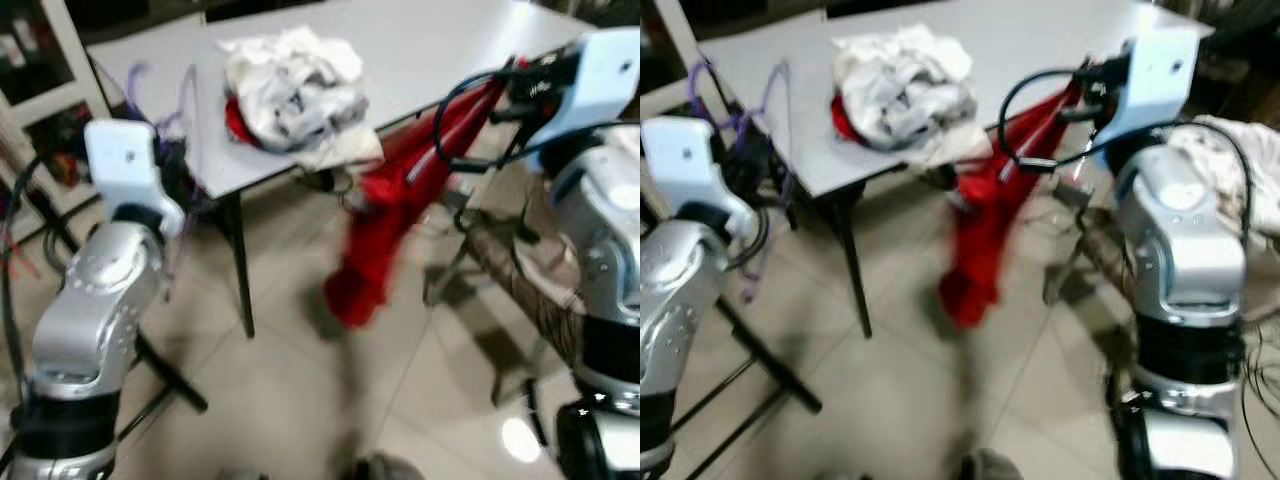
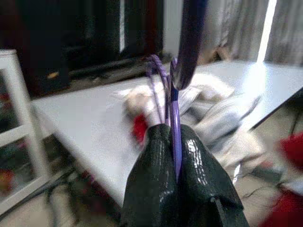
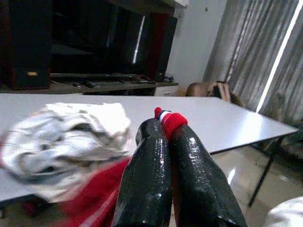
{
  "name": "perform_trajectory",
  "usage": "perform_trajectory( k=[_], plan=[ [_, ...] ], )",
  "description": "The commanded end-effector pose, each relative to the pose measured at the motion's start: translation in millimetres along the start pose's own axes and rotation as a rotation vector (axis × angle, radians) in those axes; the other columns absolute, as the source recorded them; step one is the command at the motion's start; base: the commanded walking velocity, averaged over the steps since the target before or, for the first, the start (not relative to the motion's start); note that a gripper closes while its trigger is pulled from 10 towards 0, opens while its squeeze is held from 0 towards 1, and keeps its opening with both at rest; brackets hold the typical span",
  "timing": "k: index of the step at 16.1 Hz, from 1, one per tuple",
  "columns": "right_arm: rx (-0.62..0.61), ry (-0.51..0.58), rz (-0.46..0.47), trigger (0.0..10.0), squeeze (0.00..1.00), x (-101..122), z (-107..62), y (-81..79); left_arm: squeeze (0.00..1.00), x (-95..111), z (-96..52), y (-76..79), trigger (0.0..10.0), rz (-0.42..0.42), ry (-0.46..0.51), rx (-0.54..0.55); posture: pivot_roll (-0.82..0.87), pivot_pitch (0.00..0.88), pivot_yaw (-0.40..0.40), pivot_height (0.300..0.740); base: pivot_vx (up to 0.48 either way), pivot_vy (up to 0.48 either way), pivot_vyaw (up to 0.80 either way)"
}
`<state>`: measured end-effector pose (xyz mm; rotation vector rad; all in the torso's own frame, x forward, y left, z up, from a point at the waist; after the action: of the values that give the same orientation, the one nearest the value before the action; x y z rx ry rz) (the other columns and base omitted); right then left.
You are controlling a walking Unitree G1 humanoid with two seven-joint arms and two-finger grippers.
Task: Hang hanger
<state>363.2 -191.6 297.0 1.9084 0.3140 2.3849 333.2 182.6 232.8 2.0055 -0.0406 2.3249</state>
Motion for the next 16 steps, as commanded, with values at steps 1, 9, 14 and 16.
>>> perform_trajectory(
  k=[1, 9, 14, 16],
  plan=[
    [-0.037, 0.047, -0.023, 10.0, 0.0, 18, 1.9, 14.1, 0.0, 0, 0.9, 8.7, 10.0, 0.001, -0.009, -0.038, 0.01, 0.053, -0.049, 0.74, 0.469, 0.0, 0.0],
    [0.021, 0.253, 0.064, 10.0, 0.0, 118, 64.6, 13.9, 0.0, 8, 2.2, -1.9, 10.0, 0.04, -0.014, -0.032, 0.01, 0.057, -0.049, 0.74, 0.47, 0.0, 0.0],
    [0.238, 0.635, 0.399, 10.0, 0.0, 250, 77.8, -42.7, 0.0, 19, 4.6, -37.2, 10.0, 0.129, 0.001, 0.057, 0.03, 0.042, -0.062, 0.74, 0.47, 0.0, 0.0],
    [0.312, 0.78, 0.551, 10.0, 0.0, 299, 62.0, -42.8, 0.0, 30, 1.8, -62.7, 10.0, 0.172, 0.019, 0.137, 0.05, 0.039, -0.078, 0.74, 0.471, 0.0, 0.0]
  ],
)
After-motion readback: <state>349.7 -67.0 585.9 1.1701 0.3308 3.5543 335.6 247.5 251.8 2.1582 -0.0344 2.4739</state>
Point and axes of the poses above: a point about 5 cm out from each wrist's last joint towards the gripper, its own z axis pointing out of the wrist towards the gripper, its own x axis along the axis of the wrist's last joint, y = z × x, the point moved 4 cm from there along z, pointing out of the wrist towards the gripper, and after that the axes turned 4 degrees about -z, right-handed, at the moved point
